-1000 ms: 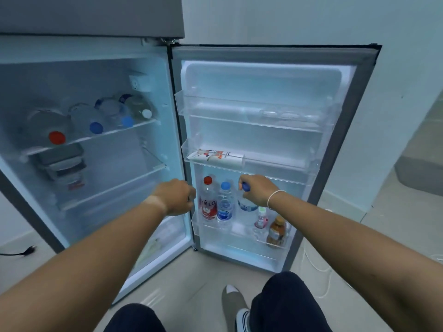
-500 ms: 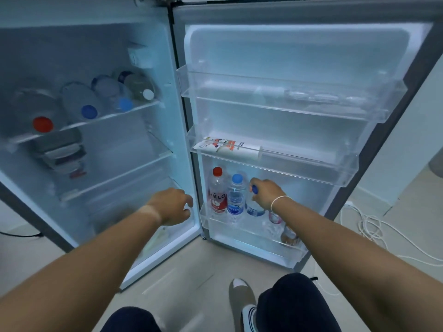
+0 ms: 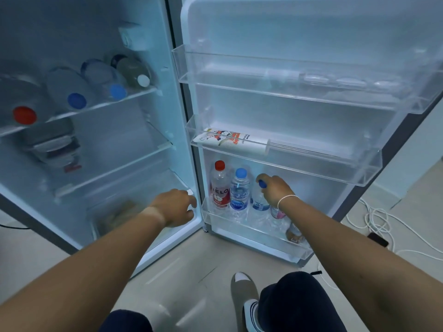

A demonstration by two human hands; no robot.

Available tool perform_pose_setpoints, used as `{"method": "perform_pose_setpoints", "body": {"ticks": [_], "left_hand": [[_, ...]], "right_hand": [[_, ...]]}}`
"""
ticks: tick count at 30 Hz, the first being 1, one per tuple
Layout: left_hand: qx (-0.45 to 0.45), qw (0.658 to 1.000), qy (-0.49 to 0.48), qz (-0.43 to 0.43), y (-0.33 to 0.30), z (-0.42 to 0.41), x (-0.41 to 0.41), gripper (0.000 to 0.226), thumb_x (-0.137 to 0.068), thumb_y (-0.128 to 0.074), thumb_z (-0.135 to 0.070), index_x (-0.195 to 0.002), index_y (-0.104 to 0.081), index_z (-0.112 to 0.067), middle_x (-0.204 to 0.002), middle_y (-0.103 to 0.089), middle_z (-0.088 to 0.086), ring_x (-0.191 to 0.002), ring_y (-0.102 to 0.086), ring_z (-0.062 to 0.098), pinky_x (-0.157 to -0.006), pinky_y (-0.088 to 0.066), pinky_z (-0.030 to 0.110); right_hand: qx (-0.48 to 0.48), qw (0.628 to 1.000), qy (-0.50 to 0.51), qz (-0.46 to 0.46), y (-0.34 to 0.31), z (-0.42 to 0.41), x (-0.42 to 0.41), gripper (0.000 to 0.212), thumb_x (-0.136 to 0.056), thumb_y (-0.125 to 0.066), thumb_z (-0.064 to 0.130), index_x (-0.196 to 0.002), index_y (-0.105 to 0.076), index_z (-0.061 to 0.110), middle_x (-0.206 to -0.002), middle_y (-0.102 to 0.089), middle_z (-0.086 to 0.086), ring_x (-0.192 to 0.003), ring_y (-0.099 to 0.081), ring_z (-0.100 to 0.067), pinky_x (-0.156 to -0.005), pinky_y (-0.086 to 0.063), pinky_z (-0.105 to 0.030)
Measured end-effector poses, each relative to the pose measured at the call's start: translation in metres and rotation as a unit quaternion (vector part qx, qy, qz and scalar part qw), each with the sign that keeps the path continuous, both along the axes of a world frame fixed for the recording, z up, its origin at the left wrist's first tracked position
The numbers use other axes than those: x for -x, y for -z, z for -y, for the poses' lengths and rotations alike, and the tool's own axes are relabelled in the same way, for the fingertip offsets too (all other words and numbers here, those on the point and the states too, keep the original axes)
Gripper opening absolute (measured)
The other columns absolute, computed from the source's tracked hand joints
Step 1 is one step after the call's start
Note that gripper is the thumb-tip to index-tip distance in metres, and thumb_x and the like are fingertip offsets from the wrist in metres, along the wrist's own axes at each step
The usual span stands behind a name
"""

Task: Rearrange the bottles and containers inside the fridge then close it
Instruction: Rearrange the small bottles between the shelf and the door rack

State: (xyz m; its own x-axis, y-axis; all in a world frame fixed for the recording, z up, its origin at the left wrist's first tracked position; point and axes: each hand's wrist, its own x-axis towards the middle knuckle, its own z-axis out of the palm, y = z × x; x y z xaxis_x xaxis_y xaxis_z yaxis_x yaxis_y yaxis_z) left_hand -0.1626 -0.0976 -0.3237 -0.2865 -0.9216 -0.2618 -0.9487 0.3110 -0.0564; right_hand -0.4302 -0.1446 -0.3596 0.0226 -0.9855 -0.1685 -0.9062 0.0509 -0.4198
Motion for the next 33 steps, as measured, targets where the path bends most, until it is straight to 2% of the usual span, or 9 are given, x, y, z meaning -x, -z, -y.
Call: {"method": "perform_pose_setpoints", "body": {"ticks": [4,6,8,12,14,19,22,26,33], "left_hand": [[0.002,1.000,0.002,-0.006,0.001,-0.001,0.003,0.037,-0.091,-0.042,-0.034,-0.126,-0.053,-0.031,-0.126,-0.057,0.002,-0.118,-0.052,0.021,-0.086,-0.044,0.032],[0.002,1.000,0.005,-0.008,0.000,-0.003,0.005,0.037,-0.091,-0.042,-0.034,-0.126,-0.054,-0.030,-0.125,-0.057,0.002,-0.118,-0.052,0.021,-0.086,-0.044,0.032],[0.000,1.000,0.005,-0.011,-0.004,-0.005,0.008,0.037,-0.091,-0.042,-0.033,-0.126,-0.054,-0.030,-0.125,-0.057,0.001,-0.118,-0.052,0.022,-0.087,-0.044,0.032],[0.013,0.999,0.016,-0.032,-0.021,-0.008,0.024,0.038,-0.091,-0.042,-0.031,-0.126,-0.055,-0.028,-0.126,-0.058,0.003,-0.117,-0.054,0.023,-0.090,-0.046,0.034],[0.023,0.998,0.021,-0.048,-0.029,-0.009,0.034,0.038,-0.090,-0.043,-0.031,-0.125,-0.056,-0.028,-0.126,-0.059,0.003,-0.116,-0.055,0.023,-0.090,-0.047,0.036],[0.046,0.997,0.041,-0.051,-0.047,-0.017,0.055,0.037,-0.089,-0.044,-0.031,-0.124,-0.056,-0.028,-0.123,-0.059,0.004,-0.113,-0.056,0.025,-0.086,-0.047,0.036],[0.068,0.995,0.046,-0.059,-0.059,-0.019,0.061,0.035,-0.090,-0.045,-0.032,-0.122,-0.058,-0.028,-0.120,-0.061,0.004,-0.109,-0.057,0.024,-0.079,-0.046,0.033],[0.092,0.992,0.048,-0.069,-0.074,-0.021,0.067,0.037,-0.089,-0.045,-0.035,-0.125,-0.056,-0.028,-0.123,-0.060,0.003,-0.113,-0.056,0.024,-0.085,-0.047,0.036],[0.155,0.978,0.057,-0.124,-0.108,-0.008,0.083,0.037,-0.089,-0.045,-0.031,-0.124,-0.057,-0.026,-0.128,-0.059,0.002,-0.116,-0.055,0.023,-0.090,-0.047,0.037]], "right_hand": [[0.002,1.000,0.021,0.020,-0.004,-0.003,0.001,0.055,-0.091,-0.040,-0.004,-0.140,-0.041,0.022,-0.130,-0.052,-0.016,-0.114,-0.054,-0.036,-0.089,-0.045,-0.033],[-0.003,1.000,0.015,0.021,-0.008,-0.008,0.001,0.058,-0.090,-0.043,-0.004,-0.142,-0.039,0.022,-0.136,-0.051,-0.011,-0.118,-0.053,-0.033,-0.094,-0.046,-0.033],[-0.001,1.000,0.009,0.013,-0.010,-0.014,0.002,0.058,-0.090,-0.045,-0.003,-0.141,-0.040,0.024,-0.135,-0.052,-0.011,-0.114,-0.055,-0.033,-0.089,-0.047,-0.032],[-0.002,1.000,0.003,0.003,-0.020,-0.026,0.011,0.057,-0.092,-0.040,0.000,-0.139,-0.040,0.031,-0.127,-0.053,-0.014,-0.084,-0.054,-0.027,-0.065,-0.044,-0.028],[-0.008,1.000,-0.009,-0.017,-0.026,-0.032,0.016,0.057,-0.092,-0.039,0.003,-0.141,-0.038,0.033,-0.127,-0.053,-0.015,-0.087,-0.056,-0.027,-0.068,-0.045,-0.028],[-0.012,0.998,-0.028,-0.062,-0.047,-0.047,0.024,0.055,-0.092,-0.044,0.008,-0.142,-0.039,0.031,-0.138,-0.049,-0.012,-0.114,-0.056,-0.029,-0.089,-0.047,-0.032],[0.001,0.997,-0.045,-0.066,-0.060,-0.054,0.025,0.054,-0.092,-0.044,0.008,-0.140,-0.041,0.031,-0.140,-0.048,-0.009,-0.117,-0.055,-0.027,-0.092,-0.046,-0.033],[0.032,0.995,-0.068,-0.062,-0.078,-0.062,0.026,0.050,-0.092,-0.042,0.008,-0.135,-0.047,0.030,-0.136,-0.055,-0.006,-0.115,-0.056,-0.027,-0.091,-0.045,-0.032],[0.017,0.989,-0.122,-0.078,-0.098,-0.073,0.033,0.043,-0.093,-0.043,0.025,-0.135,-0.047,0.032,-0.128,-0.059,-0.005,-0.112,-0.056,-0.024,-0.090,-0.044,-0.033]]}}
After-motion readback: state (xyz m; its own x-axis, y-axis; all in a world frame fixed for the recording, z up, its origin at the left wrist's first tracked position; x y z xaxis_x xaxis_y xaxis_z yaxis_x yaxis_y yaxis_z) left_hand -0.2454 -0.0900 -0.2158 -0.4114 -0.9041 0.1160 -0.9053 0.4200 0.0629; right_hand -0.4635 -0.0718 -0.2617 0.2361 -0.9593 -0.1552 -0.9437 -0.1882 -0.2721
